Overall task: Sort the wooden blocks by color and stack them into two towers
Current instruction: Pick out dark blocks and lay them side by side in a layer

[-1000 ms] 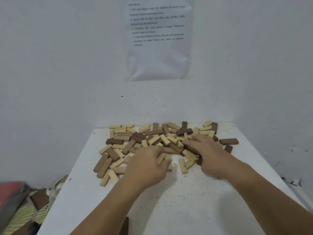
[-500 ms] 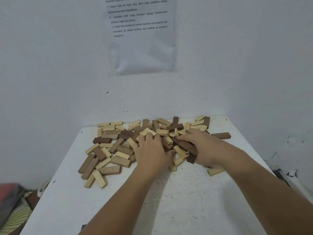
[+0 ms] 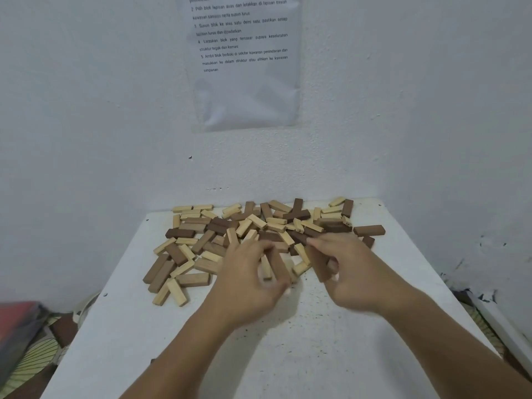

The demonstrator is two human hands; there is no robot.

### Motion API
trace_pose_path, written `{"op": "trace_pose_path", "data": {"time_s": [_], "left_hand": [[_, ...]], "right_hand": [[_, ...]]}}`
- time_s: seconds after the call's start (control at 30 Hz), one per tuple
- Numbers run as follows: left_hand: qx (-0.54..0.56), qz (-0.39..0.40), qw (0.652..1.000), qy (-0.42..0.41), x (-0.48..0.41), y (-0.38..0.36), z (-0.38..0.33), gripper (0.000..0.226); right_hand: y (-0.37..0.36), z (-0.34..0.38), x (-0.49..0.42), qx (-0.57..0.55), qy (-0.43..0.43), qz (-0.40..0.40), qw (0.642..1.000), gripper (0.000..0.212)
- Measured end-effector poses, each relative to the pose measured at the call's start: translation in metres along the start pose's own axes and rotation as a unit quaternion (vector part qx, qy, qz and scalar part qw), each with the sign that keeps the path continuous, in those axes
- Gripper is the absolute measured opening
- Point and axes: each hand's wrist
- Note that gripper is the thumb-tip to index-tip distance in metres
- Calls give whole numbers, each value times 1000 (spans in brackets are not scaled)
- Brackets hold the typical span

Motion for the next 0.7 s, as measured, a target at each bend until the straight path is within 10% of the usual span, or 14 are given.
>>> {"op": "trace_pose_path", "data": {"time_s": [0.5, 0.7], "left_hand": [[18, 91, 996, -13, 136, -33, -10, 71], [21, 97, 995, -12, 138, -34, -6, 78]], "right_hand": [[-54, 60, 99, -16, 32, 43, 998, 18], [-60, 57, 108, -16, -7, 97, 995, 71]]}}
Point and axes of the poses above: each hand's wrist, its own x-axis away from the middle knuckle, its own y-axis out of the back of the hand, z = x × y, and after that the axes turned 2 degrees about z, right-handed
